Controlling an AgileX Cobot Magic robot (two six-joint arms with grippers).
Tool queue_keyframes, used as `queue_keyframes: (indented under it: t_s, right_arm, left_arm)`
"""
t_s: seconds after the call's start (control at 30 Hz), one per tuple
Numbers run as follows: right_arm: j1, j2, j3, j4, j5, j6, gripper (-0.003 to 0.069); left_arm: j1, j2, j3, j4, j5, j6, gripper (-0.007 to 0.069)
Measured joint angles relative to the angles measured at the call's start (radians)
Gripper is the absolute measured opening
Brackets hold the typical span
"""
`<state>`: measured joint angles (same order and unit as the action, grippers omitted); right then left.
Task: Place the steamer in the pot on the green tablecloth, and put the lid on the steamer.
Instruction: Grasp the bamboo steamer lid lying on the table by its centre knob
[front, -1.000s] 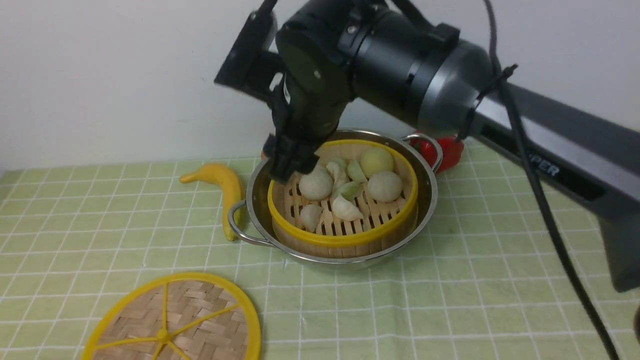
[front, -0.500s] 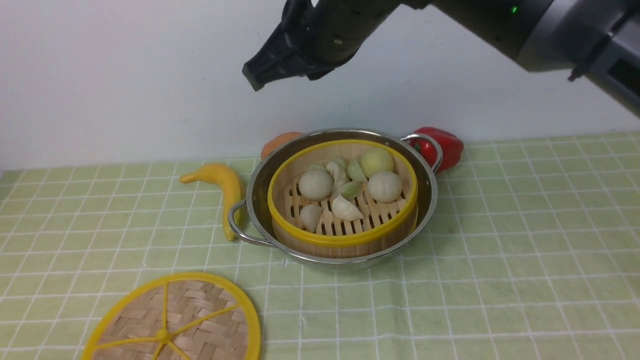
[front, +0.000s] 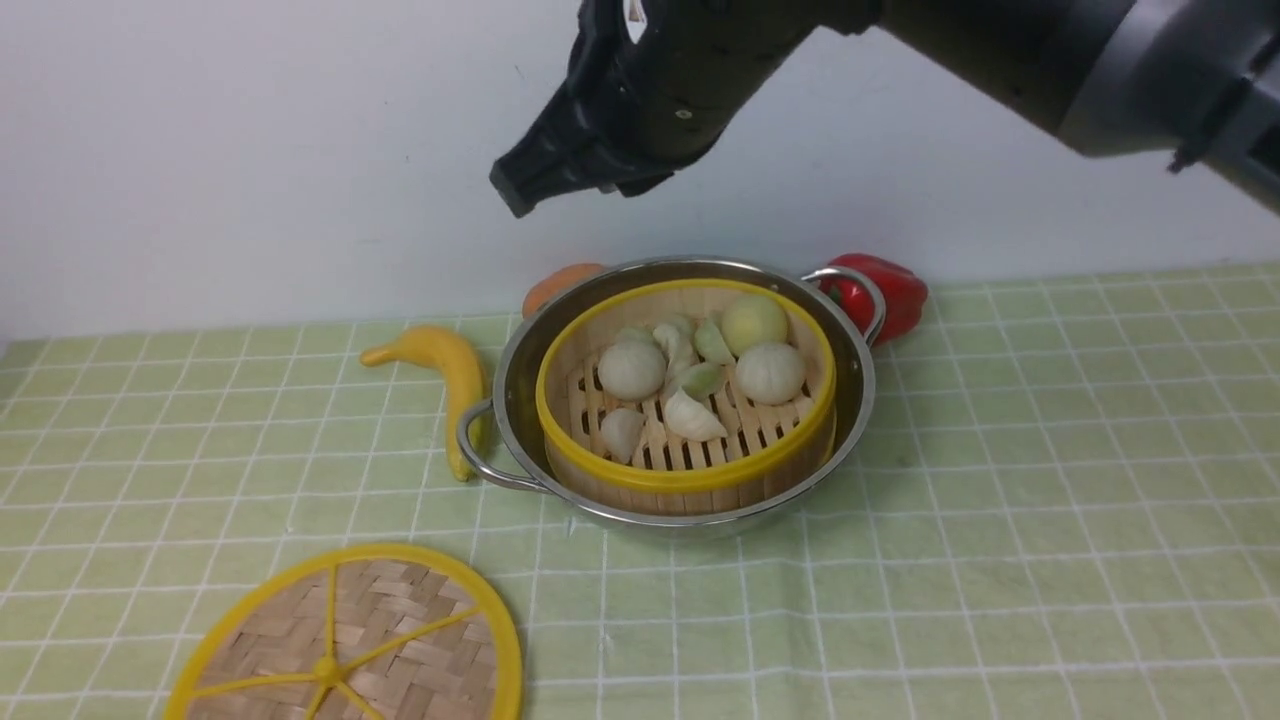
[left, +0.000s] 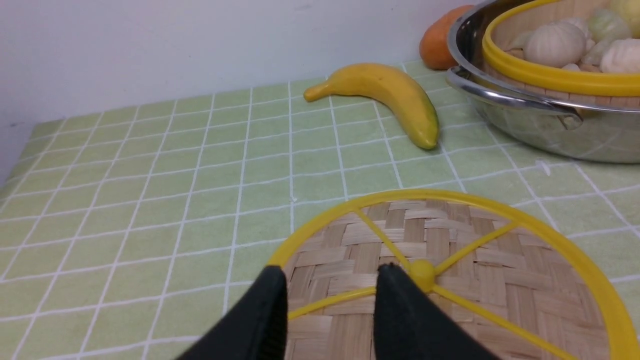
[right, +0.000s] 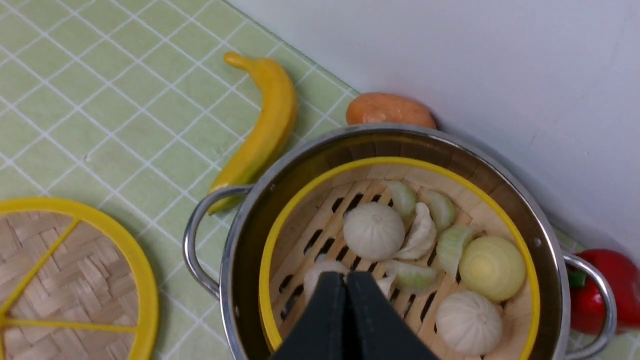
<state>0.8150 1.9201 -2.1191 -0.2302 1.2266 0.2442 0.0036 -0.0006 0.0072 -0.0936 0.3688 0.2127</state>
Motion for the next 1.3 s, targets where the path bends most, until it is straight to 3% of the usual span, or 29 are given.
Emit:
queue_keyframes:
  t_s: [0.13,0.27,0.4,0.43,0.57,0.73,0.97,1.3]
  right_arm:
    - [0.000,-0.219,0.266,-0.005,-0.084,0.011,0.0003]
    - [0.000,-0.519,0.645,-0.054,-0.280,0.013,0.0005]
    - [-0.021,-0.711,0.883,-0.079,-0.410,0.024,0.0010]
    - [-0.058,-0.823,1.030,-0.082,-0.474,0.045,0.0013]
    - [-0.170,-1.017,1.280,-0.087,-0.605,0.124,0.0020]
    - [-0.440,-1.339,1.647,-0.090,-0.811,0.252,0.0038]
    - [-0.642,-1.647,1.935,-0.090,-0.892,0.274,0.0062]
    - [-0.679,-1.900,2.116,-0.131,-0.910,0.274,0.0101]
  left_arm:
    - [0.000,0.000,0.000,0.000,0.000,0.000,0.0243]
    - [0.000,0.000,0.000,0.000,0.000,0.000,0.0243]
    - [0.000,0.000,0.000,0.000,0.000,0.000,0.0243]
    - [0.000,0.000,0.000,0.000,0.000,0.000,0.0243]
    - [0.000,0.000,0.000,0.000,0.000,0.000,0.0243]
    - [0.000,0.000,0.000,0.000,0.000,0.000,0.0243]
    - [0.000,0.000,0.000,0.000,0.000,0.000,0.0243]
    - [0.000,0.000,0.000,0.000,0.000,0.000,0.0243]
